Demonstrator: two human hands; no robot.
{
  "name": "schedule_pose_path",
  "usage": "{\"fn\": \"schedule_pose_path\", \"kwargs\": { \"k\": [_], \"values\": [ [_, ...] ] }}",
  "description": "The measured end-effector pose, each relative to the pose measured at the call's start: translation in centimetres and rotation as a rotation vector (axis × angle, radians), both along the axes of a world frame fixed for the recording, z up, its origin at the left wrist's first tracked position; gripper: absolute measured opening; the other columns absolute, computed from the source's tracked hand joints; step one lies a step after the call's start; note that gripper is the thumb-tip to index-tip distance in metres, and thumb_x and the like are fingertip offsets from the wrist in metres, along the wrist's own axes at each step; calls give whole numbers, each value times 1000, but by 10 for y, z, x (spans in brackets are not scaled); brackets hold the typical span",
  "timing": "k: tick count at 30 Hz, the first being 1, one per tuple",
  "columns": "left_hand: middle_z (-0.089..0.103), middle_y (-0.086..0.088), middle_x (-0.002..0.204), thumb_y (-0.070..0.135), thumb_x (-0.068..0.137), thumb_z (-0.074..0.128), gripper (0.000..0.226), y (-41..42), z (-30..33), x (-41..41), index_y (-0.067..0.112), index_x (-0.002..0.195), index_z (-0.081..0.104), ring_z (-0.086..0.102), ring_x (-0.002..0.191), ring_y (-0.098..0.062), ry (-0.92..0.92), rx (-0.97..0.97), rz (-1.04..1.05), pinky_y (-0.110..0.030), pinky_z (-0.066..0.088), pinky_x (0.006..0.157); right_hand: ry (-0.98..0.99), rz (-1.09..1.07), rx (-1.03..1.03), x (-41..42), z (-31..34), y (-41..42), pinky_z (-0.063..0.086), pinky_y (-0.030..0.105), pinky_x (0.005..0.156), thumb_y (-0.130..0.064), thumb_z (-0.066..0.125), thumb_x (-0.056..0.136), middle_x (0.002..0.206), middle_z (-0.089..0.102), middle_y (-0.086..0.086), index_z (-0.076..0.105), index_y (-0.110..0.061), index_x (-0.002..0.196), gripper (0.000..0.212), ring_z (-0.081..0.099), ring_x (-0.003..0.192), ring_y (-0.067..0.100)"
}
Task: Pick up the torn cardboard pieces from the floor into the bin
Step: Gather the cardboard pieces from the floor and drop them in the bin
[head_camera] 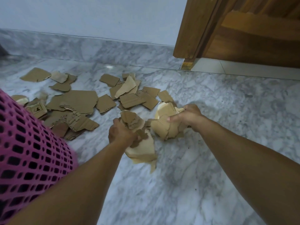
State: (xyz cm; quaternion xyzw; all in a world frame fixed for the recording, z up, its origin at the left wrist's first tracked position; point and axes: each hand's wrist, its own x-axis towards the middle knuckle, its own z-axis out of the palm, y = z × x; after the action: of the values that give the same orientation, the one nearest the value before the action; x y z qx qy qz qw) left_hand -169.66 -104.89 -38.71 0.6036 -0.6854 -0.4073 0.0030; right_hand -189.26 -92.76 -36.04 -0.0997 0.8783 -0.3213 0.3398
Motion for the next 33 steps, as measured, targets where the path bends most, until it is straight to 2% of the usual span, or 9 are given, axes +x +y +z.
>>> {"fn": "schedule_pose_path", "kwargs": {
  "k": [2,7,10,13,17,22,24,28,33],
  "values": [
    [54,-15,129,26,61,91,88,-10,1,9,10,130,40,51,120,-34,-13,-19,27,-38,45,89,26,-1,-25,-6,1,-10,60,39,81,-41,94,23,108,71,7,64,-6,113,102,69,96,24],
    [56,-18,125,22,60,91,85,-21,-1,21,8,126,40,53,117,-37,-21,-33,76,-38,46,84,139,67,64,-13,2,-36,56,32,80,-32,94,56,106,63,2,60,-7,111,70,63,96,20],
    [57,-19,122,20,59,92,80,-23,-4,23,7,121,42,55,115,-37,-17,-42,93,-39,46,82,158,140,147,-16,-2,-50,55,39,91,-37,92,56,118,59,7,56,-10,120,78,60,109,26],
    [58,-18,121,20,59,91,78,-23,-6,22,8,119,42,55,115,-37,-20,-49,100,-39,46,84,146,204,146,-18,-6,-57,55,40,91,-33,89,61,116,59,6,55,-10,119,71,60,110,26],
    [57,-17,122,23,59,92,79,-23,-8,22,9,119,43,53,117,-35,-13,-53,102,-40,45,89,141,239,116,-18,-5,-61,54,35,85,-25,89,64,120,56,6,53,-9,124,72,59,110,25],
    [59,-14,120,23,59,92,74,-20,-3,22,10,116,46,54,116,-34,2,-51,118,-37,44,86,-12,274,94,-4,-9,-52,44,25,72,-19,90,66,104,55,2,58,-11,103,50,54,94,16],
    [60,-14,119,22,59,92,72,-20,0,25,11,114,47,55,114,-34,19,-38,137,-37,45,85,-67,274,64,4,-13,-45,44,24,74,-18,90,66,112,56,3,59,-9,112,56,54,98,15],
    [64,-11,117,14,60,90,64,-18,1,38,13,114,55,58,112,-32,108,22,191,-35,48,87,-107,305,19,18,-18,-33,39,22,92,-18,89,69,124,45,-2,53,-6,137,78,46,127,19],
    [63,-8,118,9,65,86,64,-7,20,49,14,121,55,58,113,-30,221,61,178,-34,49,90,-152,264,-27,27,8,-15,46,30,97,-17,92,62,130,50,-1,57,-12,134,80,50,119,16]
  ]
}}
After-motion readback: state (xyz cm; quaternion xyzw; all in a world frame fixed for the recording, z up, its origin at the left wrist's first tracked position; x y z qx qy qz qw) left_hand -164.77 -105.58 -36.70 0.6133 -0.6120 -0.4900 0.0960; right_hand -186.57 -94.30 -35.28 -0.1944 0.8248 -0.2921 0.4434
